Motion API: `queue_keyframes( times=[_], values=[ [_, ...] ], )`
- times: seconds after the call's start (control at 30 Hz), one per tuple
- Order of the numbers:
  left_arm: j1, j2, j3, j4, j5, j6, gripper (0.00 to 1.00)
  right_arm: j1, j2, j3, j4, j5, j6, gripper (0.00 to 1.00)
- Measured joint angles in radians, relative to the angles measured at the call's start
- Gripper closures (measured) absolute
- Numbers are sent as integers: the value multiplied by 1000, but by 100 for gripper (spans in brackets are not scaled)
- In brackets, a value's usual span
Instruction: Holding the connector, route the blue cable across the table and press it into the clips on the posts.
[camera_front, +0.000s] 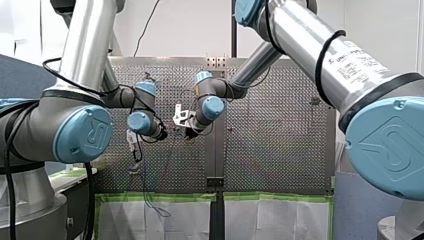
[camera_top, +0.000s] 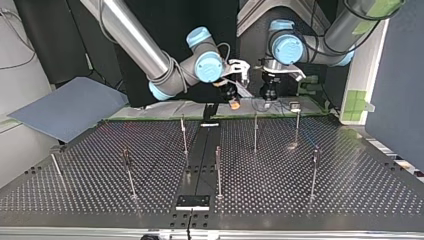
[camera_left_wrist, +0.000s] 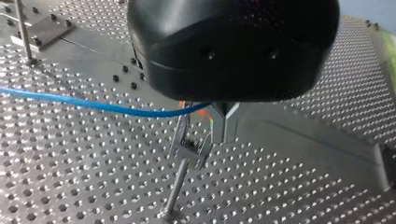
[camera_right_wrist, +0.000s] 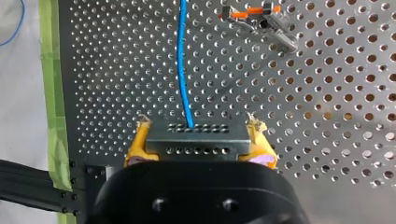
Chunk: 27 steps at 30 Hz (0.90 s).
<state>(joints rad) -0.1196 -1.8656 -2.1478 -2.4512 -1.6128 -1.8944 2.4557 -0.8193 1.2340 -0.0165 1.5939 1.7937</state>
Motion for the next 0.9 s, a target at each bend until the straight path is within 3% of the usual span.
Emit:
queue_keyframes(
  times=[0.33,0.57,0.9],
  values=[
    [12,-31,23,23,-7,-7,98,-22,1,-16,-2,-3,4,100],
    [17,-56,49,51,11,-15,98,-35,2,-18,-10,-44,18,100],
    [37,-65,81,48,27,-21,98,-59,4,-18,-23,-71,28,100]
  ],
)
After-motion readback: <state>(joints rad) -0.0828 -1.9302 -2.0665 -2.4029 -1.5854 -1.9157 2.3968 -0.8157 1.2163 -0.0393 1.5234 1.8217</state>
